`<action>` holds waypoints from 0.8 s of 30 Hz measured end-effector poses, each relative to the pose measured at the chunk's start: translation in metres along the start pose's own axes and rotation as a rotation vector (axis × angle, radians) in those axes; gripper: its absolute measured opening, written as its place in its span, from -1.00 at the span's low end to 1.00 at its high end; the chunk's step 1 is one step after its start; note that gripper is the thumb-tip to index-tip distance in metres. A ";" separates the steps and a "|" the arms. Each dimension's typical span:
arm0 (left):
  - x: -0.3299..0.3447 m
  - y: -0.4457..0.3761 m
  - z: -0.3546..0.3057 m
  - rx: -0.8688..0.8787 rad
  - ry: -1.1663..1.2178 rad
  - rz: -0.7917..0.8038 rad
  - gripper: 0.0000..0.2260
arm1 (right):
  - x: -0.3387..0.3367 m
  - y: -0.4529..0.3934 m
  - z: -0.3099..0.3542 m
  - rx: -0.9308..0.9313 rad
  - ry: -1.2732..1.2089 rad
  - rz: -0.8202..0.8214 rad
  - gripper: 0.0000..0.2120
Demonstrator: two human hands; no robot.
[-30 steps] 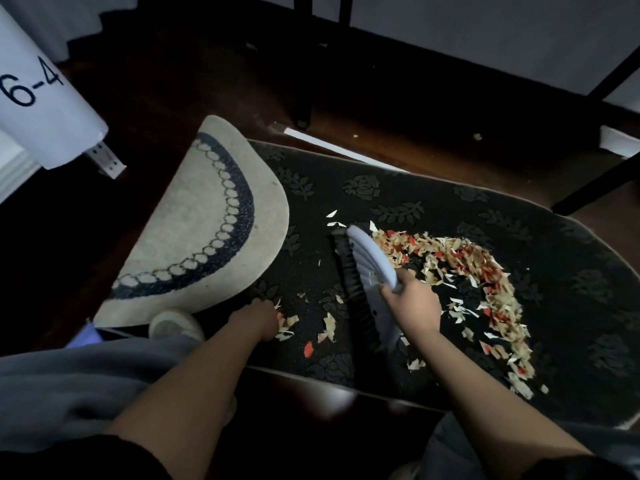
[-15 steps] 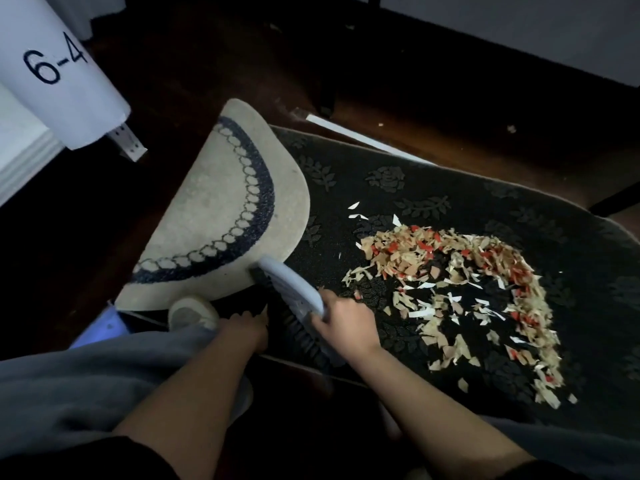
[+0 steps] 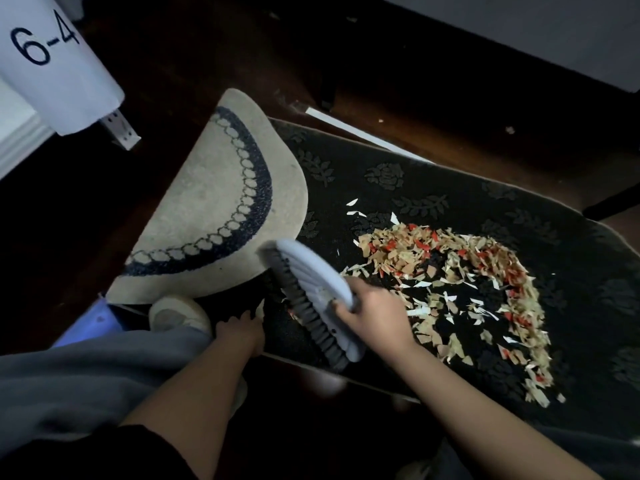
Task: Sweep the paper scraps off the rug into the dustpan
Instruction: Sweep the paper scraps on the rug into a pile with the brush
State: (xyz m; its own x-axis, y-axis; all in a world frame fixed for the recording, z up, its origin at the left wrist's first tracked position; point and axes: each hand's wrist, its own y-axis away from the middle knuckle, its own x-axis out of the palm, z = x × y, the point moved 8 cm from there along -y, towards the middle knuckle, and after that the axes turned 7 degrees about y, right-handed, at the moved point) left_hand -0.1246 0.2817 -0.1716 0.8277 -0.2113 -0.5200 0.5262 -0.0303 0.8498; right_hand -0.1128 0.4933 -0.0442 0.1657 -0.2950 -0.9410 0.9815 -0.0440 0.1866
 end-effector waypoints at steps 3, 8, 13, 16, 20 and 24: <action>-0.003 0.005 0.009 -0.075 -0.034 0.011 -0.55 | 0.020 -0.003 0.038 -0.134 0.037 0.067 -0.66; -0.002 0.004 0.017 -0.098 -0.012 -0.016 -0.54 | 0.059 0.000 0.049 -0.176 0.144 0.208 -0.67; -0.002 0.003 0.009 -0.067 0.004 0.000 -0.55 | 0.043 -0.004 0.004 0.019 0.185 0.141 -0.68; -0.003 0.001 0.008 -0.063 0.000 -0.001 -0.54 | 0.025 0.002 -0.009 0.084 0.138 0.047 -0.68; 0.002 0.000 0.009 -0.057 0.027 0.035 -0.54 | 0.014 0.008 0.008 -0.059 0.095 -0.012 -0.66; 0.006 -0.001 0.004 -0.030 0.051 0.059 -0.53 | 0.035 0.008 0.036 -0.216 0.190 0.112 -0.70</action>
State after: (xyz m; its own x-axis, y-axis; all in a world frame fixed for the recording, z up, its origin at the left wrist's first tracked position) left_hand -0.1212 0.2765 -0.1754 0.8658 -0.1615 -0.4736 0.4813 0.0098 0.8765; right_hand -0.1028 0.4477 -0.0658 0.2691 -0.1023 -0.9577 0.9505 0.1887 0.2469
